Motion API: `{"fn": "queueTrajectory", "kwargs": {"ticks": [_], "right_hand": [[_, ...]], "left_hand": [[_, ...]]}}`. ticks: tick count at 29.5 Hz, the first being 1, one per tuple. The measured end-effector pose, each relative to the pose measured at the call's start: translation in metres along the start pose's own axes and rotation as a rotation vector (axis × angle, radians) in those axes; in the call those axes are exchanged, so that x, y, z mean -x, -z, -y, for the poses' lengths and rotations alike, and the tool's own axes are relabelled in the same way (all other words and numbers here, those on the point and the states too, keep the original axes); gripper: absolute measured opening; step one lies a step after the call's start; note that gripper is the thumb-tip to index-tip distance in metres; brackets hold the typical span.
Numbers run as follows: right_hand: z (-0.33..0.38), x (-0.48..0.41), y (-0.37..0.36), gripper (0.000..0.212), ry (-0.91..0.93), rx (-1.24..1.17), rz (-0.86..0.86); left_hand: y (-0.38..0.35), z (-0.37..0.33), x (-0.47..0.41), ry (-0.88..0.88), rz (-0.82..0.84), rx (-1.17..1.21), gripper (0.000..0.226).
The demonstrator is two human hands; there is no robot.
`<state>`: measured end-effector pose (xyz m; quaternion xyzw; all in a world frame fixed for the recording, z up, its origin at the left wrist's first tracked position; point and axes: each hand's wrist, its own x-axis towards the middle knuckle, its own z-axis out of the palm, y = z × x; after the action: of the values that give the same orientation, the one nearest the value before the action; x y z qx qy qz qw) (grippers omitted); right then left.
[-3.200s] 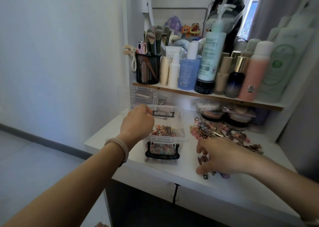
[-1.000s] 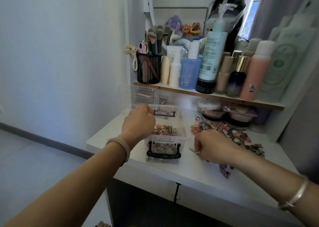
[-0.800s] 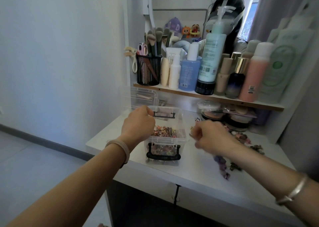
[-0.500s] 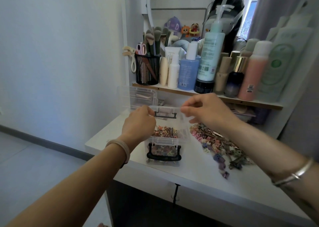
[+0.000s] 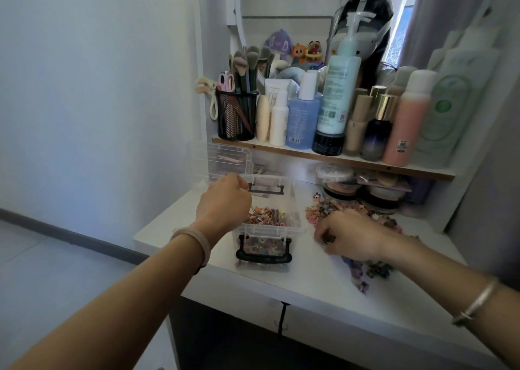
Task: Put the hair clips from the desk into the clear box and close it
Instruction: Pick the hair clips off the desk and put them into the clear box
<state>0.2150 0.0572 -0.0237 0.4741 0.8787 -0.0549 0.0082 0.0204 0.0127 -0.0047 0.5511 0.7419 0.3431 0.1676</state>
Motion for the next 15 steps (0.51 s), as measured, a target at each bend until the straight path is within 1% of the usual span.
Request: {"fn": "queueTrajectory", "kwargs": {"ticks": [3, 9, 15], "right_hand": [[0.0007, -0.0036, -0.0001, 0.022, -0.004, -0.030, -0.011], [0.0026, -0.0060, -0.0014, 0.018, 0.029, 0.053, -0.042], [-0.0015, -0.0076, 0.0008, 0.016, 0.072, 0.088, 0.037]], "left_hand": [[0.0002, 0.0001, -0.0004, -0.002, -0.001, -0.004, 0.038], [0.0010, 0.0013, -0.0007, -0.003, -0.003, 0.000, 0.037], [0.0013, 0.0017, -0.0011, -0.004, 0.001, -0.004, 0.037]]}}
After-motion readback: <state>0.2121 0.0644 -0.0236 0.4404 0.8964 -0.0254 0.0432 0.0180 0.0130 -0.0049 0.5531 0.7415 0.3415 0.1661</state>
